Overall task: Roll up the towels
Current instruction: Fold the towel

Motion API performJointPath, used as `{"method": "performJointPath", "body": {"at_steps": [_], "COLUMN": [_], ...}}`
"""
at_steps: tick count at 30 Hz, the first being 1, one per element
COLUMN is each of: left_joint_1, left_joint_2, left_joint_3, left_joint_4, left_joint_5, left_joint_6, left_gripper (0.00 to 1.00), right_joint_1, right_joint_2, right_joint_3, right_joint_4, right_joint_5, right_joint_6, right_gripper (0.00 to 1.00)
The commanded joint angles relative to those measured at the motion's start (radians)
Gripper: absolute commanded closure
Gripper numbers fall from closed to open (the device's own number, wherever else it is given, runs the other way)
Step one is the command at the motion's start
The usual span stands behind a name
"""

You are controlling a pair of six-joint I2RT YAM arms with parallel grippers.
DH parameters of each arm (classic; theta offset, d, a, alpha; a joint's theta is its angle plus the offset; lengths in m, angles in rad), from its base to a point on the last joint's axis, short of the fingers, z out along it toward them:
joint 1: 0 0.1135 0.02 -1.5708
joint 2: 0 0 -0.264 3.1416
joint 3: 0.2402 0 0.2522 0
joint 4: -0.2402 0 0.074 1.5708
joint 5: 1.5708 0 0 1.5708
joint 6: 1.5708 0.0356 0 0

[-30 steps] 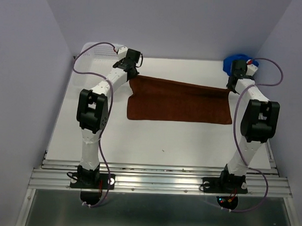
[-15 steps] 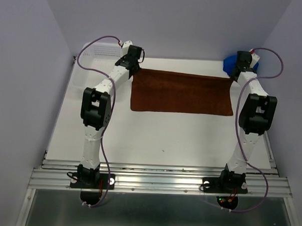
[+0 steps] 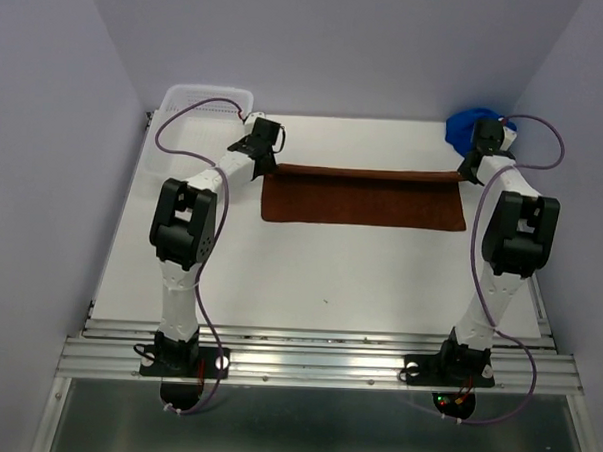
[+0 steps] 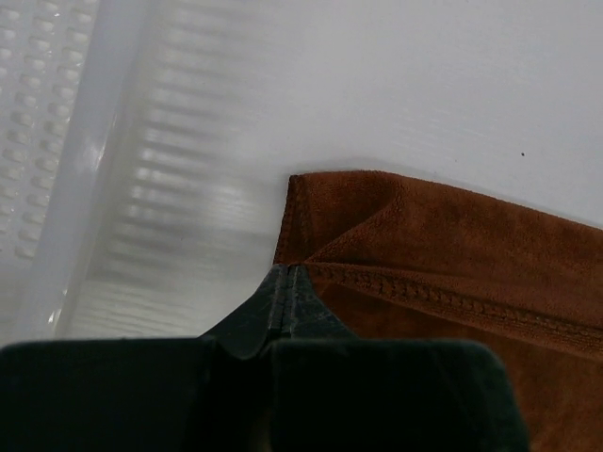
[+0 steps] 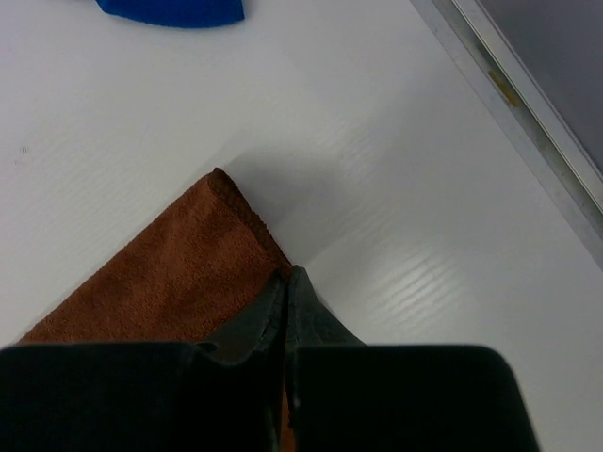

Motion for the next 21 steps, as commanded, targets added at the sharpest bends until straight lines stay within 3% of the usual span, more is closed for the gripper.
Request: {"method": "performJointPath", "body": {"at_steps": [1,14,21], "left_joint_1": [0.01,-0.004,-0.01], "left_joint_2": [-0.139,-0.239,-0.262], "left_joint_3": [-0.063,-0.212,-0.231], "left_joint_4": [0.047,0.067,0.076], "left_joint_5": [-0.071,-0.083,-0.1], "left_joint_6": [-0.002,-0.003,0.067], "left_gripper": [1.0,1.0,1.0], "right_joint_1": [-0.043,-0.052,-0.052], "right_joint_2": [-0.105,-0.211,-0.265], "right_joint_3": [-0.047,-0.182,-0.24], "right_joint_4": [0.032,0.032,0.032], "right_joint_5": [0.046,0.035,0.038], "right_joint_6": [-0.004,0.006,0.0], "right_gripper": [0.99,0.99,0.99]}}
